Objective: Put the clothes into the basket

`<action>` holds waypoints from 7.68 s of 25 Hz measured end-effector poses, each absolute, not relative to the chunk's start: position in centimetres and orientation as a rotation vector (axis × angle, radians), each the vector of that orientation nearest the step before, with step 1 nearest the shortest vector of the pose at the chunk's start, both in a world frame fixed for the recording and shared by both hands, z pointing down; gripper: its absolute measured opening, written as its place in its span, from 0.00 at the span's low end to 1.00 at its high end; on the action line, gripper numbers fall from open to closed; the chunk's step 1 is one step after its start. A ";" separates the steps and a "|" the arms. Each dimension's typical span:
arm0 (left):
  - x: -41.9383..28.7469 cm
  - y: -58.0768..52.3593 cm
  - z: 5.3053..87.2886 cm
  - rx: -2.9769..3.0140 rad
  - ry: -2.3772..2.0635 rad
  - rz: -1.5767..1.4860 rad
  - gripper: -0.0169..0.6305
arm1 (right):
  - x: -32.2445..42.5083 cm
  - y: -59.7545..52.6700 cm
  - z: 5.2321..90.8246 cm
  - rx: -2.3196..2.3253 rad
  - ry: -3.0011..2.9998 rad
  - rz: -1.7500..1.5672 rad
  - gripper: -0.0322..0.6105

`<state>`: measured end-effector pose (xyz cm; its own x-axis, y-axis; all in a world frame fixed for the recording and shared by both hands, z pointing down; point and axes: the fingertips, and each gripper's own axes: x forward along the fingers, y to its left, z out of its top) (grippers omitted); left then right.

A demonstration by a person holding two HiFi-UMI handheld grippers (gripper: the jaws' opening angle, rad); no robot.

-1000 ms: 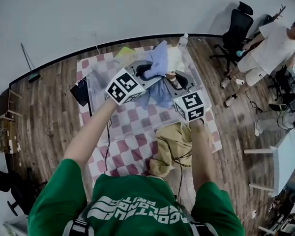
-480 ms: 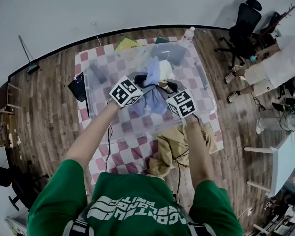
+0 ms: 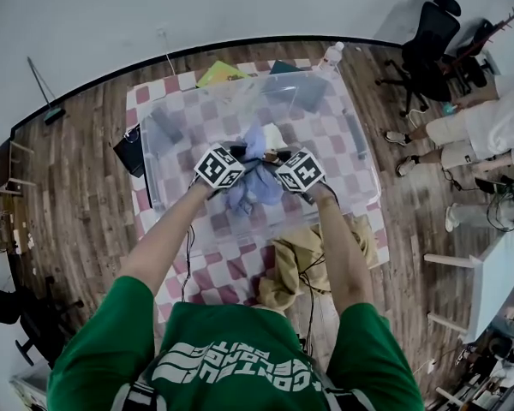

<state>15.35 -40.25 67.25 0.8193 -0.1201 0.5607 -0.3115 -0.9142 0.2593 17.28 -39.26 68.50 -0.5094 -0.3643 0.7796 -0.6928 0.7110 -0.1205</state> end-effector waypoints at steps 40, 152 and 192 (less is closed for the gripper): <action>13.1 -40.7 62.0 2.706 -0.559 0.668 0.08 | 17.3 -39.6 60.5 1.030 -2.165 0.360 0.09; 21.6 -1.8 79.8 2.205 -0.069 0.803 0.49 | 43.3 -0.4 68.3 1.891 -1.778 0.690 0.43; 32.0 -4.6 83.2 1.954 -0.148 0.757 0.50 | 40.0 -6.9 84.6 1.214 -1.861 1.096 0.15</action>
